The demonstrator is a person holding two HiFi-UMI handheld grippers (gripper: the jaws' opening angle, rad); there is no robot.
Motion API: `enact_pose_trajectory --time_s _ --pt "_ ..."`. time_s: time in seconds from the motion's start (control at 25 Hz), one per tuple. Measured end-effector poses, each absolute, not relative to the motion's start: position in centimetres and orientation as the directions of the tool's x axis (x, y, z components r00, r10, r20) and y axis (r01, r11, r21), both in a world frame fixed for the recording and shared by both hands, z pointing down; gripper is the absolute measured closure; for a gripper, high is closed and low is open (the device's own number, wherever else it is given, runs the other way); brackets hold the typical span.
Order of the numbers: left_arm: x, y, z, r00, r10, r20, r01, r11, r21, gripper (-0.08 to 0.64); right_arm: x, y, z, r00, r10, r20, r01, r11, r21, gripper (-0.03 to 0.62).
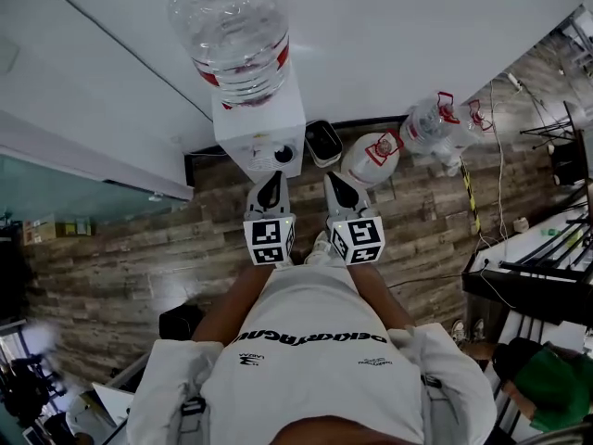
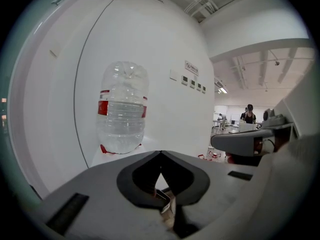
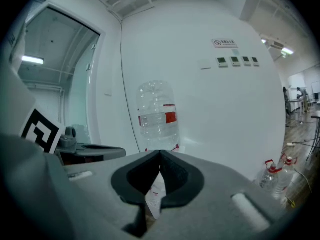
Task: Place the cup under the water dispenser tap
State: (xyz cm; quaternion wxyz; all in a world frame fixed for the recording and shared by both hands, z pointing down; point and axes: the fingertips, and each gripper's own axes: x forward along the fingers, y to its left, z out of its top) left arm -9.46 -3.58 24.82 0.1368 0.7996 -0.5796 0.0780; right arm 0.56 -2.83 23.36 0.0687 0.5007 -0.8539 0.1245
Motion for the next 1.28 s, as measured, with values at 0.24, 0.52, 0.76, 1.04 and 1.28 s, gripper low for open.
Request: enact_pose_trajectory --time_s 0.24,0.52,0.76,1.04,1.28 --pt "-9.4 -2.8 23.8 0.316 -0.909 0.272 -0.948 -0.296 0.113 0.561 0.6 -3.1 22.0 -0.494 -0.841 0.219 -0.869 0.473 -0.144 0.594" --pt "-9.5 -2.9 23.2 0.311 -0.915 0.257 -0.950 -0.294 0.105 0.561 0.4 -3.4 21.9 -0.501 -0.840 0.207 -0.865 0.480 -0.146 0.594" --pt "-9.3 -3.0 22.8 0.312 -0.918 0.244 -0.949 -0.293 0.113 0.562 0.8 -3.5 21.5 -0.496 -0.845 0.199 -0.868 0.476 -0.143 0.594" --pt "-8.5 -3.0 22.7 0.329 -0.914 0.237 -0.944 -0.311 0.111 0.561 1.1 -3.5 21.8 -0.498 -0.842 0.206 -0.867 0.476 -0.150 0.594" --pt "-8.2 -3.5 22.9 0.336 -0.913 0.233 -0.942 -0.320 0.103 0.561 1.4 -4.1 22.1 -0.501 -0.840 0.207 -0.865 0.478 -0.155 0.594"
